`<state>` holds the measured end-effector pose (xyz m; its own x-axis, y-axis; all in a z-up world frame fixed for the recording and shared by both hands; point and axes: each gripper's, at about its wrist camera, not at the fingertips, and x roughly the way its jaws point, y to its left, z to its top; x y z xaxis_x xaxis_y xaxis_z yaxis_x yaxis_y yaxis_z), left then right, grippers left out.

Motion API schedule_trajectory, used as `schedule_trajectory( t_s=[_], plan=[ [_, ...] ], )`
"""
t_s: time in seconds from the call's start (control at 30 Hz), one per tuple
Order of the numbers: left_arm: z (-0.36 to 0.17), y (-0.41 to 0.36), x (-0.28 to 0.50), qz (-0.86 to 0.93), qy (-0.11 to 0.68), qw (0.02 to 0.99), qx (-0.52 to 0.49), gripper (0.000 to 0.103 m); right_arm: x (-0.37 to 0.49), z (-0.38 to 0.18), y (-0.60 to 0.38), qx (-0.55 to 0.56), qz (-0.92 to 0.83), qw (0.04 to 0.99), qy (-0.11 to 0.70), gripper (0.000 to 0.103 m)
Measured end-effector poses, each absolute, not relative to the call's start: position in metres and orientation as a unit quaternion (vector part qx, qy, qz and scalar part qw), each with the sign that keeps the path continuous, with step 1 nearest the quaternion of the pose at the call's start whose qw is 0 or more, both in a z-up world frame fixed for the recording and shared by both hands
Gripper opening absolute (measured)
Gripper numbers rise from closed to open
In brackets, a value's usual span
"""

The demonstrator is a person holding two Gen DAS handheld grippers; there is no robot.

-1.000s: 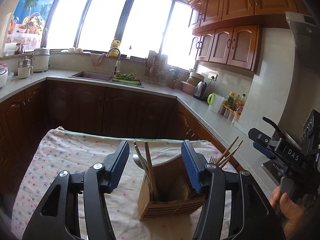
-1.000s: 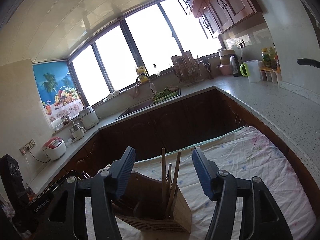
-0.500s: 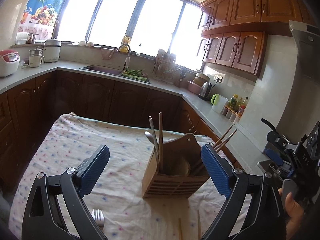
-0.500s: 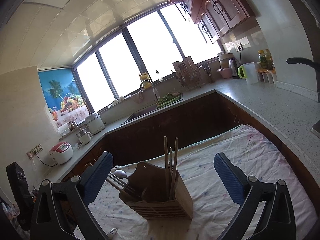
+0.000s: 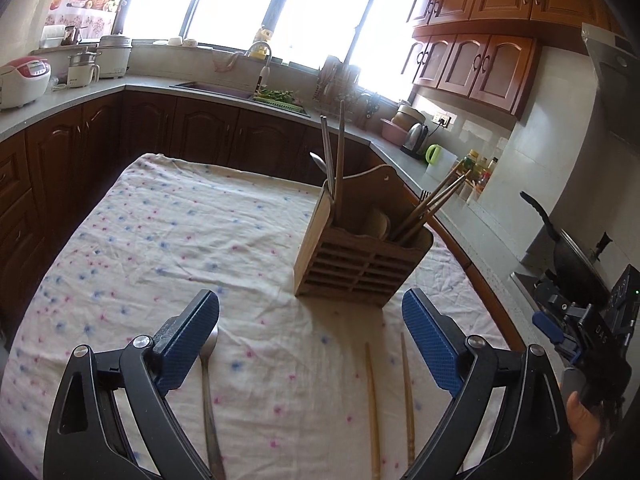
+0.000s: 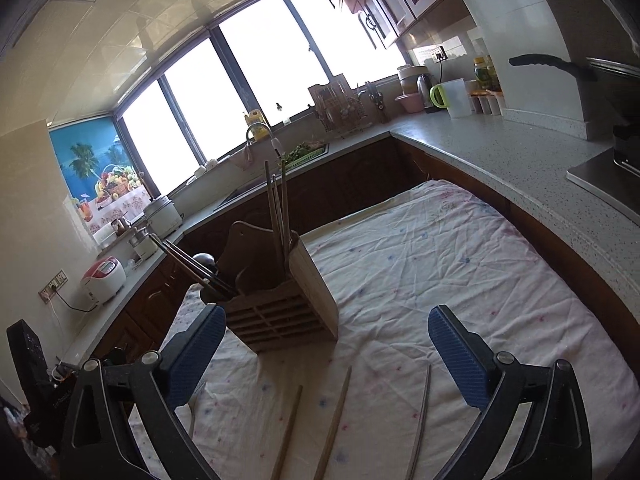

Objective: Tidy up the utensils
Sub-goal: 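Move both tools back down to the last chopsticks on the cloth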

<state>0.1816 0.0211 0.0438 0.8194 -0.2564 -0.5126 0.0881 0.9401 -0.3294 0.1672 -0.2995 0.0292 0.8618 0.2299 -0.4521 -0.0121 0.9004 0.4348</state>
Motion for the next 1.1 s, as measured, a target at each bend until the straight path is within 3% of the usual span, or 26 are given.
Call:
schedule_trajectory(
  t_s=[0.53, 1.1],
  plan=[
    [-0.016, 0.005, 0.154, -0.091, 0.363, 0.917, -0.141, 0.095, 0.118, -0.036, -0.296, 0.178, 0.032, 0.926, 0.331, 0.102],
    [-0.031, -0.013, 0.160, -0.097, 0.393, 0.907, -0.114, 0.095, 0.119, -0.049, -0.300, 0.181, 0.027, 0.920, 0.345, 0.102]
  ],
)
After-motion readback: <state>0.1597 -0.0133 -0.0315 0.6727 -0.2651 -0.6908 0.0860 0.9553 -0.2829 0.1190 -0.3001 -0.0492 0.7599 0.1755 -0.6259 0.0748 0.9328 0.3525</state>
